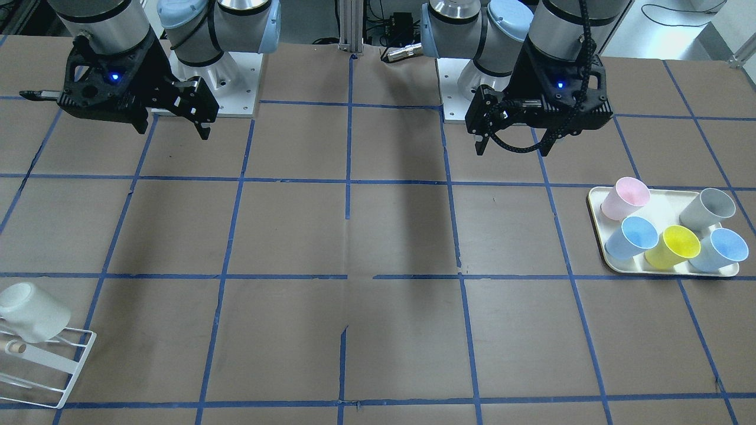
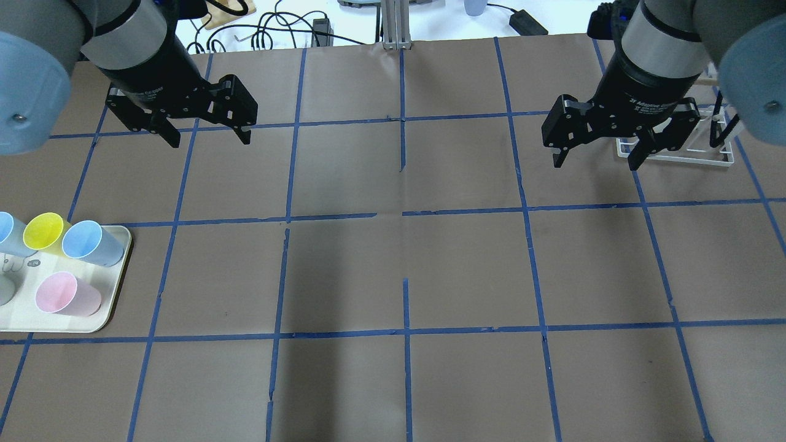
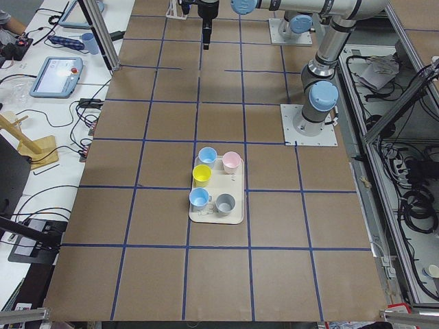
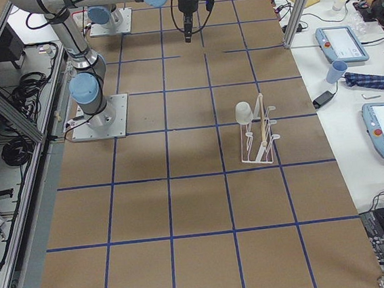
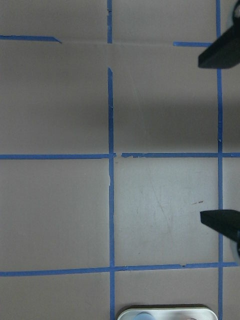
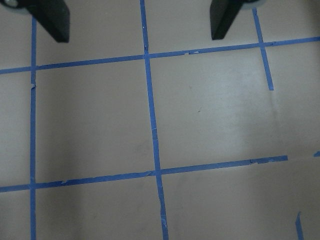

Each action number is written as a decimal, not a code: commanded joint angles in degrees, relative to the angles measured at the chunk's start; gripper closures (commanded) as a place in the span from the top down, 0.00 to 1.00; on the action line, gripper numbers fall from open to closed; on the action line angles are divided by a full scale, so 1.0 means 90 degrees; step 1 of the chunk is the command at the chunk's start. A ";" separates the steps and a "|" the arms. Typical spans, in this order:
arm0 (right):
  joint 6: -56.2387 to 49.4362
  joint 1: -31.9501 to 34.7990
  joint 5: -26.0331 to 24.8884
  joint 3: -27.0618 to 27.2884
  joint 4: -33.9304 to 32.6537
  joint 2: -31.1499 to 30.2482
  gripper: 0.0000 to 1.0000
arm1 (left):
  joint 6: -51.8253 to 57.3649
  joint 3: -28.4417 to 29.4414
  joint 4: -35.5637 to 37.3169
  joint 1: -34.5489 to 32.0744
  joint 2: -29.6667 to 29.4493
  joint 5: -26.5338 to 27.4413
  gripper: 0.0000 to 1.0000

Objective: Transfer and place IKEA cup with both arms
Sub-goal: 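Move the right gripper down to the white cup on the wire rack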

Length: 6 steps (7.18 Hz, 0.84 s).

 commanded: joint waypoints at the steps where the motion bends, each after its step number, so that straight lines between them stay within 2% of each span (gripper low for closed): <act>1: -0.0012 -0.0145 -0.0024 0.0052 -0.0002 -0.0002 1.00 | 0.0002 0.0015 0.0000 0.0000 0.0013 0.0002 1.00; 2: -0.0060 -0.0261 0.0044 0.0014 -0.0089 0.0008 1.00 | 0.0011 0.0025 0.0000 0.0000 0.0013 0.0002 1.00; 3: -0.0631 -0.0620 0.0073 -0.0006 -0.0118 0.0017 1.00 | 0.0012 0.0025 0.0000 0.0000 0.0013 -0.0008 1.00; 5: -0.2242 -0.1450 0.0064 0.0043 -0.0595 0.0250 1.00 | 0.0002 0.0015 0.0000 0.0000 0.0013 -0.0008 1.00; 6: -0.2886 -0.1686 -0.0004 0.0033 -0.1081 0.0503 1.00 | -0.0027 0.0015 0.0000 -0.0010 0.0013 -0.0008 1.00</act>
